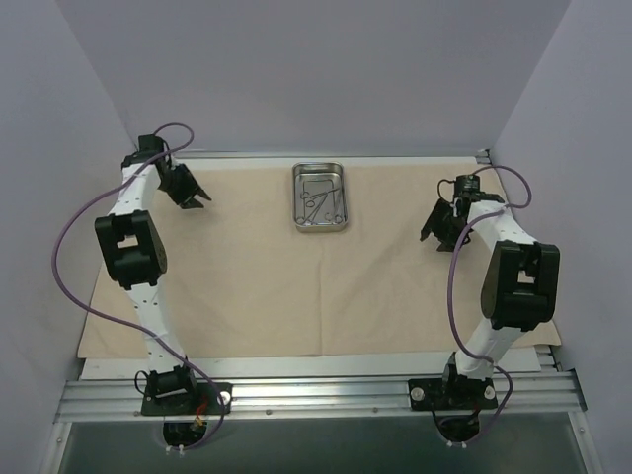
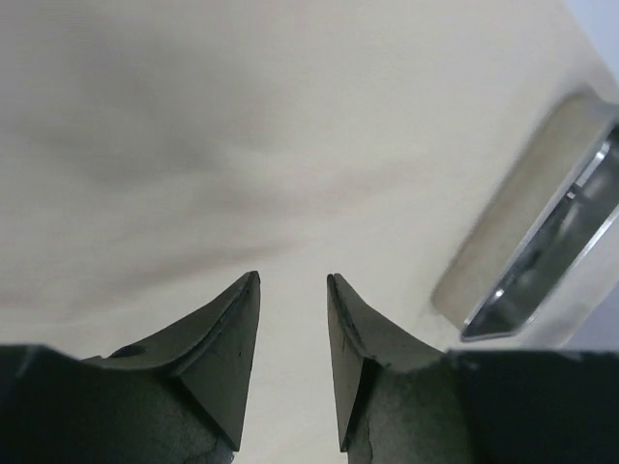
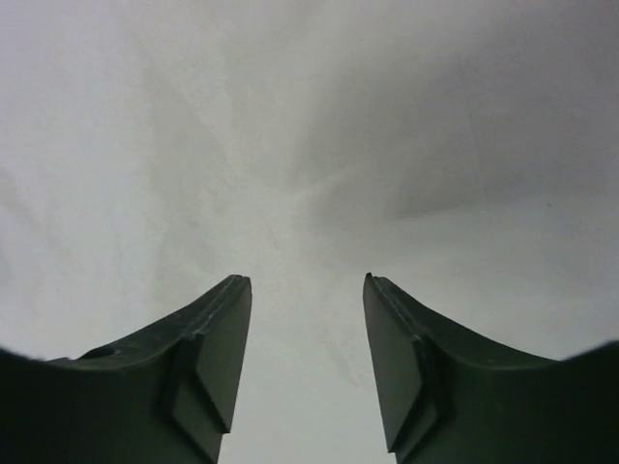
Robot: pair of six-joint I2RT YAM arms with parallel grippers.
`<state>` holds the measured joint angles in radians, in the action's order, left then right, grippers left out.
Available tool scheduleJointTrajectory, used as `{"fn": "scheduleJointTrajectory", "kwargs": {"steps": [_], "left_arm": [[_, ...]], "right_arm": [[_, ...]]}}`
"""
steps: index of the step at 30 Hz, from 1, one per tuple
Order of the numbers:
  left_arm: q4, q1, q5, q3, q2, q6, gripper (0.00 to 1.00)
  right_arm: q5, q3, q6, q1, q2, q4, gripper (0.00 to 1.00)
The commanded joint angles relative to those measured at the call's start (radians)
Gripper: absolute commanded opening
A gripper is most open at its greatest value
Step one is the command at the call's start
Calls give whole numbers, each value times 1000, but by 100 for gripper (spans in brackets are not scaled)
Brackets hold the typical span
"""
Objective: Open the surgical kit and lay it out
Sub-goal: Smooth out the surgical kit at the center of the board, then pick up the container from the surgical kit.
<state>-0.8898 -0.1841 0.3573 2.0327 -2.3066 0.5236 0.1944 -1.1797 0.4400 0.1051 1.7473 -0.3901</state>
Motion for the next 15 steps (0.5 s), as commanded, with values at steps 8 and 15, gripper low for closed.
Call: {"fn": "scheduleJointTrajectory", "kwargs": {"steps": [8,15], "left_arm": [[45,352,71,326,-106,-92,47],[86,466,-49,405,-198,-73,53]], "right_arm": [[-27,-167,-37,-153,-86,-105,73],[-44,-121,-43,-182,-163,-105,80]]}}
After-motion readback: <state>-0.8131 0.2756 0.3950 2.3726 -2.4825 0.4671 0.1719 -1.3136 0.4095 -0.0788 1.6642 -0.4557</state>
